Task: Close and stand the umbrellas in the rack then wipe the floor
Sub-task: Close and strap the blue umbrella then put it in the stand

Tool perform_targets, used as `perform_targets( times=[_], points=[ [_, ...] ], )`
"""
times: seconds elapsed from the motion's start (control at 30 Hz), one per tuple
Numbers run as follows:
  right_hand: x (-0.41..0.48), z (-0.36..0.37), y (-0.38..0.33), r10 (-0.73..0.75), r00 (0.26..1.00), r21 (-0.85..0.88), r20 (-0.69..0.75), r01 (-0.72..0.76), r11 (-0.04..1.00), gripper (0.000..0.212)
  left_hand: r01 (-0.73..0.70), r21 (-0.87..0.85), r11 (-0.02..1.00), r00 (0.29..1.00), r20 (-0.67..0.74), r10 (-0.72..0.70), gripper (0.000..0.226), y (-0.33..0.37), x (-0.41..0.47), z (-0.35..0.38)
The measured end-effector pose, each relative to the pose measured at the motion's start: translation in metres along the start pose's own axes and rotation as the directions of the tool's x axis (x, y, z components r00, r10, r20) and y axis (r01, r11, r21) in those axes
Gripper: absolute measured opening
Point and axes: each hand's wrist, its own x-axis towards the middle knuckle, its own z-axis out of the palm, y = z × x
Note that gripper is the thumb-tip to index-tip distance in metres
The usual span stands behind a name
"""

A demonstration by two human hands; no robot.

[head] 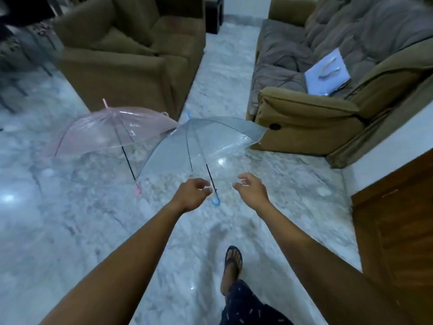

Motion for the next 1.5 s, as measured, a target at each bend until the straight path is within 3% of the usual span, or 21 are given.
perform_targets(
  times=[0.2, 0.33, 0.47, 0.63, 0.87, 1.03, 1.2, 1.37, 1.5],
  points=[
    [0.156, 0.035, 0.043, 0.146, 0.975, -0.158, 0.169, -0.12, 0.98, 0.032, 0.271, -0.107, 0.957, 0.961, 0.079, -0.263, 0.03, -0.058, 0.12, 0.05],
    [0.259, 0.078, 0.105, 0.23, 0.95, -0.211, 0.209, -0.186, 0.96, 0.028, 0.344, -0.147, 0.927, 0.938, 0.094, -0.333, 0.022, -0.123, 0.218, 0.101],
    [0.366, 0.134, 0.184, 0.202, 0.954, -0.247, 0.221, -0.146, 0.958, 0.024, 0.343, -0.138, 0.929, 0.939, 0.077, -0.335, 0.014, -0.206, 0.33, 0.151],
    [0.493, 0.216, 0.273, 0.116, 0.954, -0.182, 0.275, -0.067, 0.981, 0.024, 0.301, -0.233, 0.925, 0.953, 0.027, -0.303, 0.029, -0.321, 0.458, 0.215],
    [0.617, 0.296, 0.267, -0.099, 0.929, -0.14, 0.356, 0.158, 0.977, 0.047, 0.165, -0.475, 0.864, 0.985, 0.028, -0.172, 0.055, -0.389, 0.569, 0.259],
    [0.611, 0.296, 0.229, -0.189, 0.893, -0.022, 0.409, 0.217, 0.976, 0.038, 0.15, -0.695, 0.703, 0.986, 0.049, -0.162, 0.035, -0.366, 0.565, 0.248],
    [0.528, 0.248, 0.195, -0.15, 0.884, 0.022, 0.443, 0.157, 0.987, 0.014, 0.257, -0.628, 0.735, 0.963, 0.099, -0.253, 0.026, -0.294, 0.462, 0.206],
    [0.432, 0.164, 0.126, -0.051, 0.912, -0.044, 0.407, 0.075, 0.996, 0.015, 0.414, -0.562, 0.716, 0.905, 0.336, -0.26, 0.022, -0.185, 0.366, 0.148],
    [0.36, 0.091, 0.067, 0.059, 0.939, -0.05, 0.338, -0.045, 0.998, 0.016, 0.485, -0.508, 0.712, 0.858, 0.432, -0.277, 0.022, -0.082, 0.308, 0.104]
  ],
)
